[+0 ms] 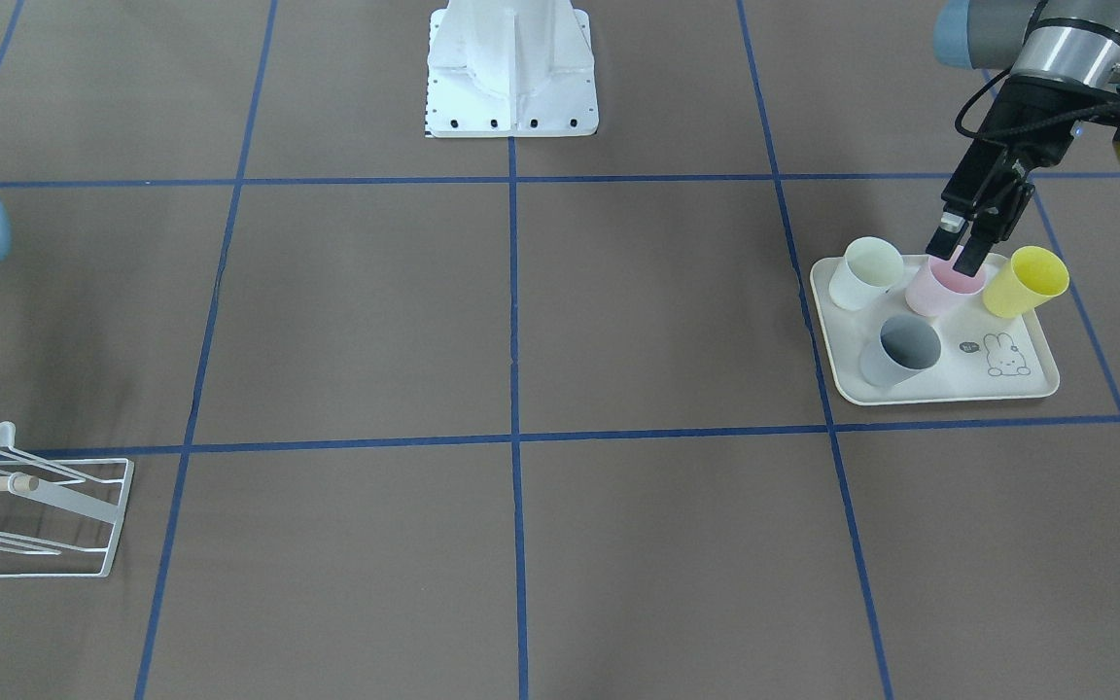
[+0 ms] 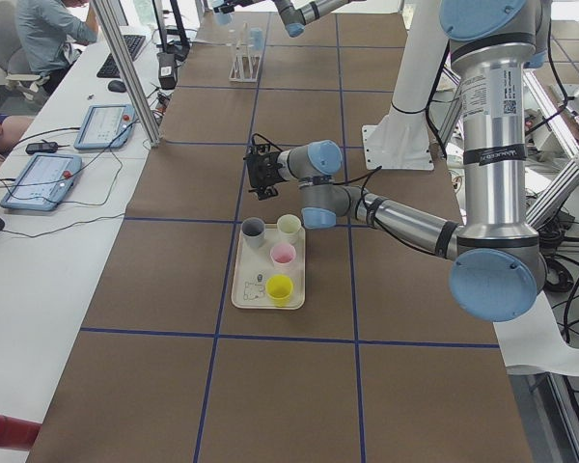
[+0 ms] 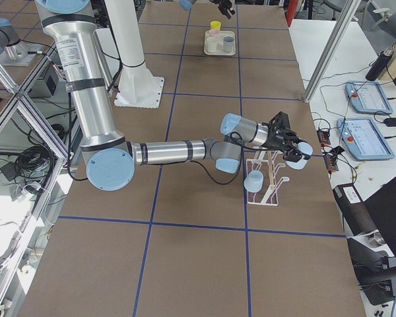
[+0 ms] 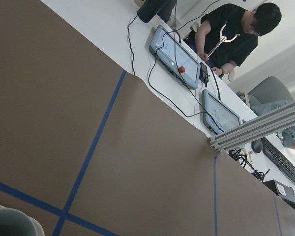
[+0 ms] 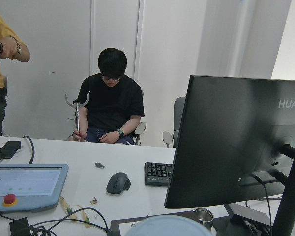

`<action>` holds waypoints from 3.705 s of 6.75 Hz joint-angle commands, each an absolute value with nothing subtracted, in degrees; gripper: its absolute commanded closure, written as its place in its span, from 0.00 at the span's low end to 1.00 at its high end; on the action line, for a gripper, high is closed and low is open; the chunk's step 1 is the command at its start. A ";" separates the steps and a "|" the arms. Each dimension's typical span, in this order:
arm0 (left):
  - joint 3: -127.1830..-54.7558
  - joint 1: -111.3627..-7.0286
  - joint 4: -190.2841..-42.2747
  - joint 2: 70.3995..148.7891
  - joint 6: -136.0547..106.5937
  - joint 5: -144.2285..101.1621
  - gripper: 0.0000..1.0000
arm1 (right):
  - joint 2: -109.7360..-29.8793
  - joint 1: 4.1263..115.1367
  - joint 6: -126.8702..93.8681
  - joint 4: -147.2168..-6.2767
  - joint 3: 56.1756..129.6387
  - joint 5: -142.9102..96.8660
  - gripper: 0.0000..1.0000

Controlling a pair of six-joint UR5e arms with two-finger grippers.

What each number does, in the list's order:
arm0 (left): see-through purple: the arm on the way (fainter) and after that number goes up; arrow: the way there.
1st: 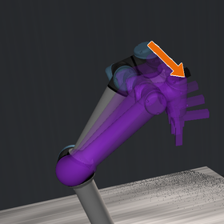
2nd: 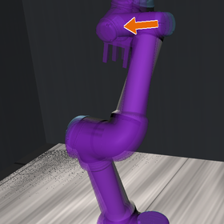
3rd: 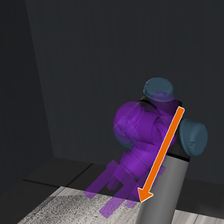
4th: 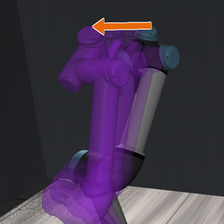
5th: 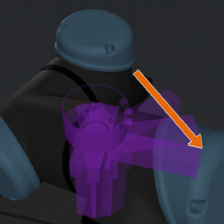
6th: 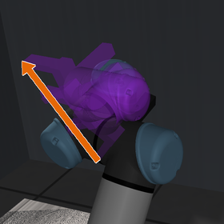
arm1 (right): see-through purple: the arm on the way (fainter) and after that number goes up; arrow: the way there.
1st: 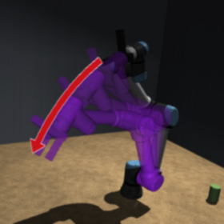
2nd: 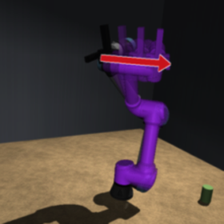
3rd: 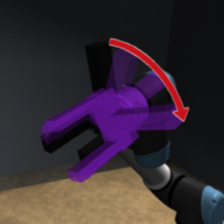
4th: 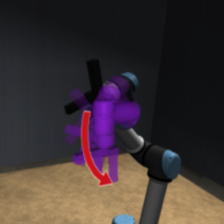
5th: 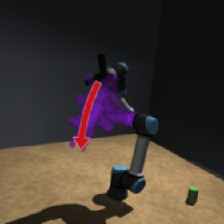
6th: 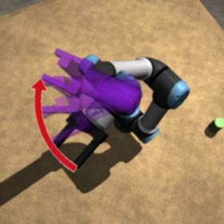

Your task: Transfer IKEA cup to right arm and place on rack

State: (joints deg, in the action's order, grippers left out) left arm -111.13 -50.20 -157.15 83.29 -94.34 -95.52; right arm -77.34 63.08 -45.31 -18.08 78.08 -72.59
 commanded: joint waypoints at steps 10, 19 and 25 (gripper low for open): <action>-111.36 -50.10 -157.15 83.58 -94.83 -95.54 0.00 | -78.75 61.79 -45.70 -17.67 72.07 -72.33 1.00; -111.53 -50.01 -156.36 83.58 -94.23 -95.80 0.00 | -80.68 61.79 -45.26 -15.12 73.21 -74.34 0.00; -112.07 -51.59 -130.32 81.64 -60.43 -111.77 0.00 | -79.37 74.18 -57.50 -23.90 85.41 -110.18 0.00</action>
